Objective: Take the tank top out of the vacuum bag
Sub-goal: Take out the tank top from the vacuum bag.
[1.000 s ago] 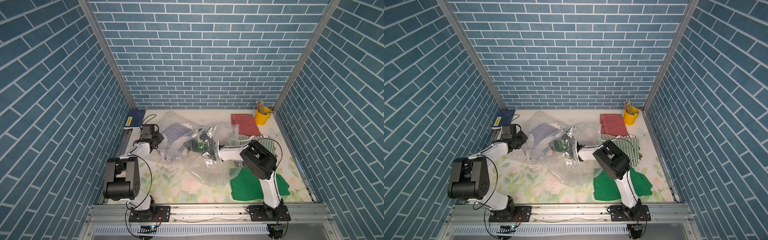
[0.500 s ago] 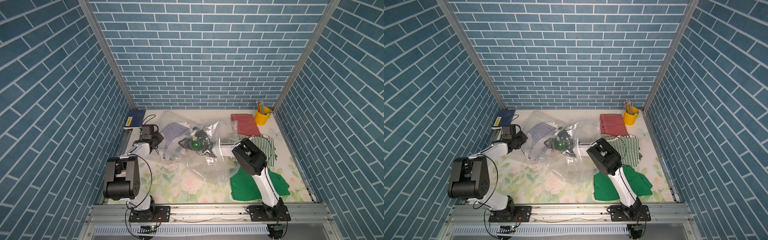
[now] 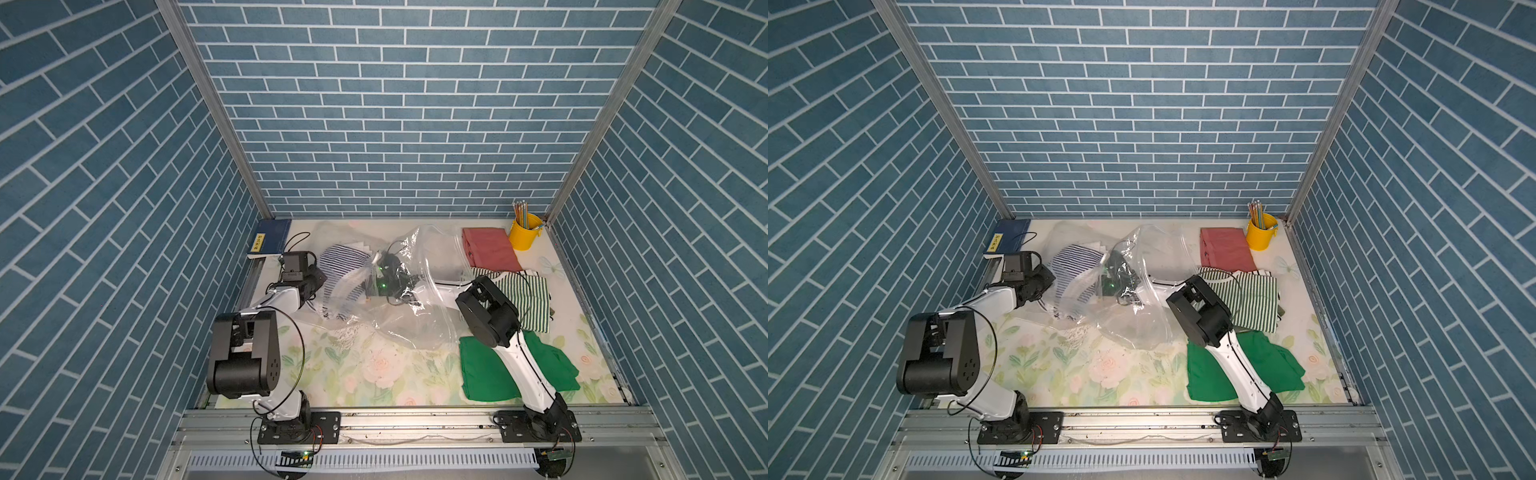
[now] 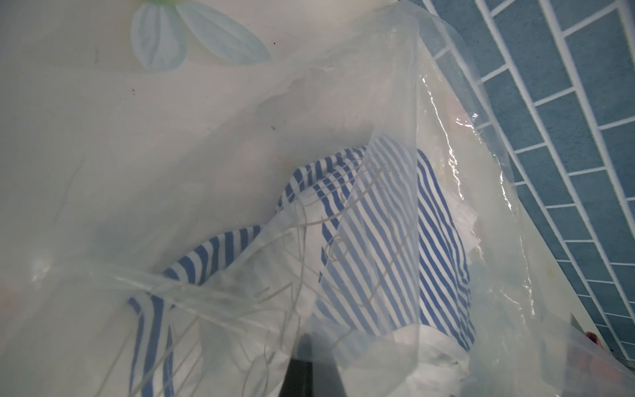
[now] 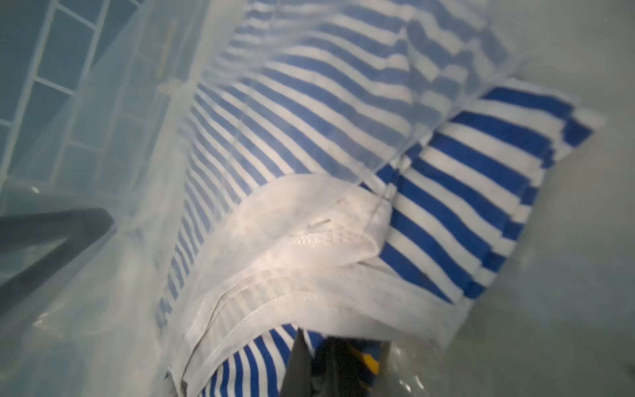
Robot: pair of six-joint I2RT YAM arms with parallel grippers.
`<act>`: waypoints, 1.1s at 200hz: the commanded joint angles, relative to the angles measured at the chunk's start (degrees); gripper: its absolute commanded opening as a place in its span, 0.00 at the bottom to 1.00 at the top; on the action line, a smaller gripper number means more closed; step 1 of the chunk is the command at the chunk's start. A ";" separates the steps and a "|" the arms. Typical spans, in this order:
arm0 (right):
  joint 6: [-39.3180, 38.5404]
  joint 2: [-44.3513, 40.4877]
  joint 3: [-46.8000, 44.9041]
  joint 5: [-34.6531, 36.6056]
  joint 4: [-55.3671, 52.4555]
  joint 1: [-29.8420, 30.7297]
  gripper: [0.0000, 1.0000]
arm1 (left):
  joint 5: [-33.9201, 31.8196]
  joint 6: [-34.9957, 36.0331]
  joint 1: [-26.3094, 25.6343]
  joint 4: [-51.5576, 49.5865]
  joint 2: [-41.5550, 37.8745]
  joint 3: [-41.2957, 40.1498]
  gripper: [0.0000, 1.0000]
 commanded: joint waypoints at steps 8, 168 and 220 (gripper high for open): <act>-4.94 -6.22 -7.16 3.17 -2.39 0.10 0.00 | -4.44 -2.23 1.16 -0.21 -2.24 -2.02 0.00; -2.58 -32.26 -39.91 3.40 9.98 -5.64 0.00 | -7.30 -2.18 10.59 -1.25 -3.79 -1.55 0.00; -4.05 -32.84 -39.27 3.31 10.40 -5.90 0.00 | -5.11 -2.54 11.58 0.12 -3.93 -2.52 0.00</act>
